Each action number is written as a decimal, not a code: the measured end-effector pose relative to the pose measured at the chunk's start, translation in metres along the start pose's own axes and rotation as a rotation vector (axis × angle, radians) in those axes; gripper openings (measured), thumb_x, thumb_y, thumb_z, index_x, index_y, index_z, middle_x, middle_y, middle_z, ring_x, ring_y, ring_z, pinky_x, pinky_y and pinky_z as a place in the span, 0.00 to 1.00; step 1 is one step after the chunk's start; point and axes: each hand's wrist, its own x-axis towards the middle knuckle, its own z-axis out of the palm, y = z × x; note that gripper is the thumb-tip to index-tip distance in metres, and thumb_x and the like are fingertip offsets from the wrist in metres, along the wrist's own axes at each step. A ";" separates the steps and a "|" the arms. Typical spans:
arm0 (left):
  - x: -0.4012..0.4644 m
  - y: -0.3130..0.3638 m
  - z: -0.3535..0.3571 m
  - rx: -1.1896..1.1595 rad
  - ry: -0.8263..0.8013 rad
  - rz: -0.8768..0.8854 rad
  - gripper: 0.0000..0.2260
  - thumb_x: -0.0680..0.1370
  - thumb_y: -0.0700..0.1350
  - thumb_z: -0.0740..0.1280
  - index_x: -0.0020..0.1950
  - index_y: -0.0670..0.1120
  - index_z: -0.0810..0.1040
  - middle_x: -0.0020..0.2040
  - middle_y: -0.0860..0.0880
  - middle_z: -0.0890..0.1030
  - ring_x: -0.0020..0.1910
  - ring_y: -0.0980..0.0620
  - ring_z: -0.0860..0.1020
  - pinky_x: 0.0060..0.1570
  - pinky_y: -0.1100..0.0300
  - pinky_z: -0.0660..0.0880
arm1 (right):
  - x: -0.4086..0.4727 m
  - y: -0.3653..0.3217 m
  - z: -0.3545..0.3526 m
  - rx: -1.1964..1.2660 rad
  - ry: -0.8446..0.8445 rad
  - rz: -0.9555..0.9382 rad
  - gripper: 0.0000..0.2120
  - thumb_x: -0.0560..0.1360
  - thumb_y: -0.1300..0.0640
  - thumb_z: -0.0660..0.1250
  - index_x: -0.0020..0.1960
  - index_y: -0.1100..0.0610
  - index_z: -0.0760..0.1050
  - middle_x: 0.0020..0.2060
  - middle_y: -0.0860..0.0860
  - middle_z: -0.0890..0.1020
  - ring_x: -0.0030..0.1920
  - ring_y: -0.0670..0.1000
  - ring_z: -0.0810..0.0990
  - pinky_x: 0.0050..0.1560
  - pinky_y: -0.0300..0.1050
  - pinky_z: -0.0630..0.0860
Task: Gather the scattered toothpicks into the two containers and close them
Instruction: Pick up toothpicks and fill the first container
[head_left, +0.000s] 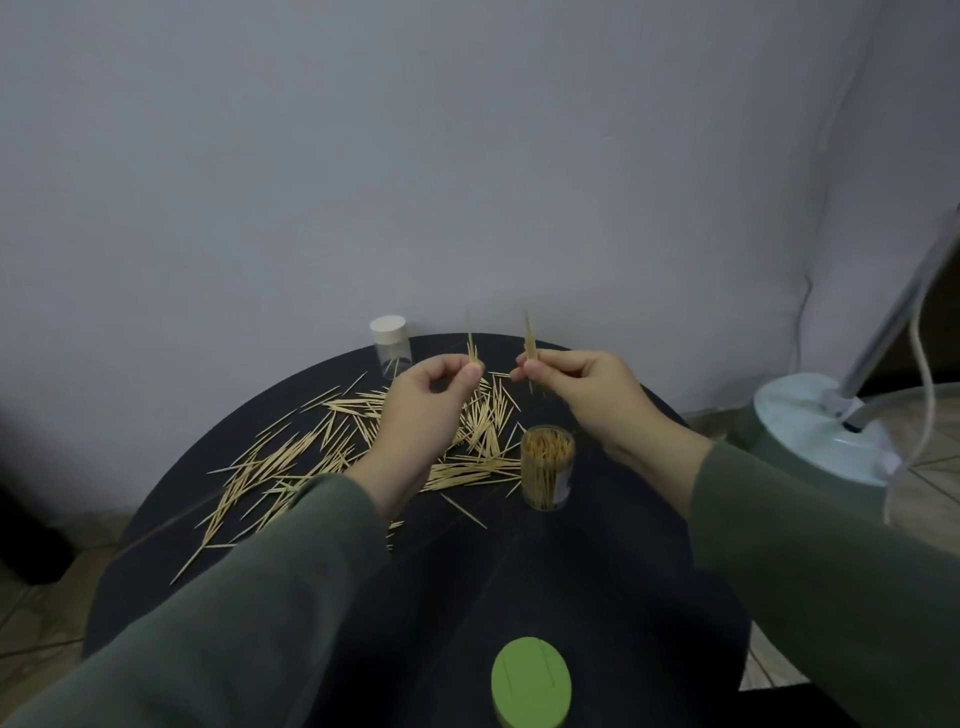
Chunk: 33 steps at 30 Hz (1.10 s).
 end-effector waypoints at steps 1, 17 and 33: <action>0.000 0.001 0.005 -0.040 -0.011 -0.011 0.07 0.79 0.45 0.66 0.56 0.46 0.81 0.43 0.54 0.80 0.41 0.60 0.76 0.39 0.69 0.70 | -0.001 0.000 -0.002 0.036 0.005 0.010 0.06 0.77 0.56 0.68 0.46 0.50 0.83 0.42 0.38 0.84 0.46 0.31 0.78 0.47 0.29 0.69; -0.011 -0.011 0.036 -0.103 -0.155 -0.035 0.05 0.79 0.44 0.66 0.52 0.49 0.80 0.46 0.52 0.82 0.40 0.66 0.78 0.34 0.73 0.73 | -0.018 0.029 -0.021 0.081 -0.064 0.248 0.05 0.74 0.54 0.70 0.47 0.49 0.84 0.47 0.46 0.86 0.57 0.47 0.79 0.66 0.50 0.69; -0.012 -0.019 0.026 0.260 -0.294 0.020 0.03 0.76 0.49 0.70 0.46 0.59 0.80 0.49 0.58 0.78 0.47 0.64 0.73 0.44 0.70 0.67 | -0.015 0.034 -0.032 -0.089 -0.210 0.280 0.16 0.66 0.48 0.76 0.52 0.52 0.85 0.49 0.48 0.86 0.59 0.48 0.79 0.67 0.50 0.70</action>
